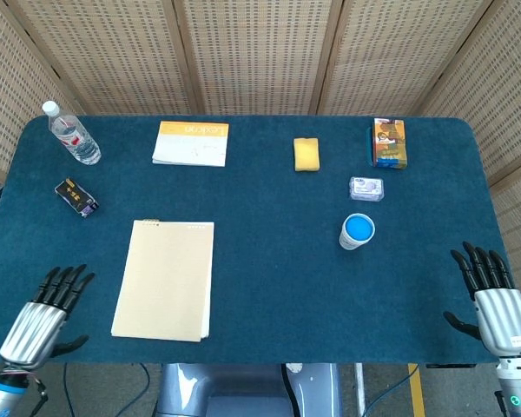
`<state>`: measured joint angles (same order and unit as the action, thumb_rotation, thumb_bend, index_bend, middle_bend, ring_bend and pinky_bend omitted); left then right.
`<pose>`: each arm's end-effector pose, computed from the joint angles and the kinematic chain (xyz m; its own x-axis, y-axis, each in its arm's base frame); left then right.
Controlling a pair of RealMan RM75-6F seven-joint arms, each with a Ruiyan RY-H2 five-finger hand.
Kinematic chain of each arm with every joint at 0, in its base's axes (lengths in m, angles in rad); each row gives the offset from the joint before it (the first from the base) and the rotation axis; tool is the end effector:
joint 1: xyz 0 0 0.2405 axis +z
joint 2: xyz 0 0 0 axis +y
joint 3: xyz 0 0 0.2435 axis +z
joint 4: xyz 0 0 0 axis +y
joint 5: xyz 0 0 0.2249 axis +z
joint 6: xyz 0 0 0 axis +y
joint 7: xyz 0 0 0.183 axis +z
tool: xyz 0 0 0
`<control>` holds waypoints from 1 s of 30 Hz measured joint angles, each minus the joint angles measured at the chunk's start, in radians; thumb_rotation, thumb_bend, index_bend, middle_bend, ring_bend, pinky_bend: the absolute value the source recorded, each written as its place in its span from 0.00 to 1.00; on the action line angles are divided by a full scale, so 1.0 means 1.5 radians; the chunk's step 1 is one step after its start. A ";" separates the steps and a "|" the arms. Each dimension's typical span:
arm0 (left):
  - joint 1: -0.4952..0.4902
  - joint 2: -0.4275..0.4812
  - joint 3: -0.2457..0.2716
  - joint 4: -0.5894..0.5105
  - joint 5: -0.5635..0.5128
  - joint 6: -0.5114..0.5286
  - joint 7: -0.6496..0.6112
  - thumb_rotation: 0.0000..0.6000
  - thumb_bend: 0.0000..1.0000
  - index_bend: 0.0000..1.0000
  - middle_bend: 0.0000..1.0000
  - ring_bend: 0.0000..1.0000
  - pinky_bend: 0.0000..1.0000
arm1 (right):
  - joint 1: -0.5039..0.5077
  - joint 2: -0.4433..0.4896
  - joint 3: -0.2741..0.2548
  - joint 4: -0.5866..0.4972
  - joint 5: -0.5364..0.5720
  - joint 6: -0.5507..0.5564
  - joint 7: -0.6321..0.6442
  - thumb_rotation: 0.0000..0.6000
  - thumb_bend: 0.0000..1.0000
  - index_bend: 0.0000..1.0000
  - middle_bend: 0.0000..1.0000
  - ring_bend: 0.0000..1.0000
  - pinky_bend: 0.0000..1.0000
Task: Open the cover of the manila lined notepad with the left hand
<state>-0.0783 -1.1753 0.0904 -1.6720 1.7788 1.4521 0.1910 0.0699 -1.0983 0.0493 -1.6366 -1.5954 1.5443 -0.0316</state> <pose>-0.2532 0.1756 0.0736 0.4907 0.1257 0.8622 0.8474 -0.2992 -0.4386 -0.2851 -0.2144 0.1468 0.4222 0.0532 0.9049 -0.9005 -0.0902 0.4254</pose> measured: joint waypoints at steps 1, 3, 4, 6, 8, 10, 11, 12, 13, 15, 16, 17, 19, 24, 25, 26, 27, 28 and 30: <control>-0.007 -0.017 0.005 0.011 0.011 -0.015 0.005 1.00 0.22 0.00 0.00 0.00 0.00 | 0.000 0.001 0.000 0.000 0.001 0.000 0.002 1.00 0.00 0.00 0.00 0.00 0.00; -0.016 -0.045 0.011 0.028 0.024 -0.034 0.012 1.00 0.23 0.00 0.00 0.00 0.00 | 0.000 0.003 0.001 -0.001 0.003 -0.001 0.007 1.00 0.00 0.00 0.00 0.00 0.00; -0.022 -0.065 0.014 0.039 0.030 -0.045 0.017 1.00 0.23 0.00 0.00 0.00 0.00 | 0.000 0.004 0.002 -0.002 0.004 -0.001 0.009 1.00 0.00 0.00 0.00 0.00 0.00; -0.029 -0.094 0.020 0.055 0.038 -0.061 0.026 1.00 0.23 0.00 0.00 0.00 0.00 | 0.000 0.007 0.002 -0.002 0.007 -0.003 0.015 1.00 0.00 0.00 0.00 0.00 0.00; -0.034 -0.123 0.025 0.069 0.043 -0.079 0.039 1.00 0.23 0.00 0.00 0.00 0.00 | 0.001 0.008 0.003 -0.001 0.010 -0.005 0.020 1.00 0.00 0.00 0.00 0.00 0.00; -0.037 -0.146 0.028 0.078 0.043 -0.091 0.053 1.00 0.23 0.00 0.00 0.00 0.00 | 0.001 0.010 0.004 0.000 0.012 -0.007 0.026 1.00 0.00 0.00 0.00 0.00 0.00; -0.038 -0.154 0.029 0.081 0.042 -0.095 0.057 1.00 0.23 0.00 0.00 0.00 0.00 | 0.001 0.011 0.004 0.000 0.013 -0.008 0.030 1.00 0.00 0.00 0.00 0.00 0.00; -0.038 -0.163 0.029 0.085 0.041 -0.099 0.060 1.00 0.23 0.00 0.00 0.00 0.00 | 0.002 0.013 0.004 0.000 0.013 -0.008 0.034 1.00 0.00 0.00 0.00 0.00 0.00; -0.039 -0.174 0.029 0.091 0.038 -0.103 0.064 1.00 0.23 0.00 0.00 0.00 0.00 | 0.002 0.014 0.004 0.000 0.014 -0.009 0.037 1.00 0.00 0.00 0.00 0.00 0.00; -0.040 -0.189 0.029 0.102 0.033 -0.109 0.069 1.00 0.23 0.00 0.00 0.00 0.00 | 0.002 0.016 0.004 -0.001 0.013 -0.008 0.042 1.00 0.00 0.00 0.00 0.00 0.00; -0.041 -0.199 0.027 0.111 0.029 -0.112 0.072 1.00 0.23 0.00 0.00 0.00 0.00 | 0.001 0.017 0.004 -0.001 0.013 -0.008 0.043 1.00 0.00 0.01 0.00 0.00 0.00; -0.042 -0.206 0.026 0.118 0.027 -0.114 0.072 1.00 0.23 0.00 0.00 0.00 0.00 | 0.001 0.018 0.004 -0.001 0.013 -0.007 0.045 1.00 0.00 0.01 0.00 0.00 0.00; -0.046 -0.220 0.023 0.133 0.022 -0.118 0.068 1.00 0.23 0.00 0.00 0.00 0.00 | 0.001 0.019 0.004 0.000 0.014 -0.008 0.046 1.00 0.00 0.01 0.00 0.00 0.00; -0.054 -0.246 0.014 0.169 0.006 -0.124 0.049 1.00 0.23 0.00 0.00 0.00 0.00 | 0.003 0.018 0.004 0.001 0.015 -0.012 0.046 1.00 0.00 0.01 0.00 0.00 0.00; -0.057 -0.251 0.012 0.175 0.000 -0.126 0.045 1.00 0.22 0.00 0.00 0.00 0.00 | 0.003 0.018 0.004 0.001 0.015 -0.012 0.046 1.00 0.00 0.01 0.00 0.00 0.00; -0.058 -0.253 0.010 0.179 -0.004 -0.128 0.042 1.00 0.22 0.00 0.00 0.00 0.00 | 0.003 0.017 0.004 0.001 0.015 -0.013 0.046 1.00 0.00 0.01 0.00 0.00 0.00; -0.060 -0.255 0.008 0.183 -0.008 -0.129 0.039 1.00 0.22 0.00 0.00 0.00 0.00 | 0.003 0.017 0.004 0.002 0.016 -0.013 0.046 1.00 0.00 0.01 0.00 0.00 0.00; -0.061 -0.258 0.007 0.187 -0.011 -0.130 0.035 1.00 0.22 0.00 0.00 0.00 0.00 | 0.003 0.017 0.004 0.002 0.016 -0.013 0.046 1.00 0.00 0.01 0.00 0.00 0.00; -0.063 -0.260 0.006 0.193 -0.015 -0.131 0.028 1.00 0.23 0.00 0.00 0.00 0.00 | 0.004 0.016 0.005 0.002 0.017 -0.014 0.045 1.00 0.00 0.01 0.00 0.00 0.00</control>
<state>-0.1723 -1.5660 0.0991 -1.3831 1.7560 1.2559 0.2334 0.0753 -1.0740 0.0562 -1.6336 -1.5700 1.5231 0.0357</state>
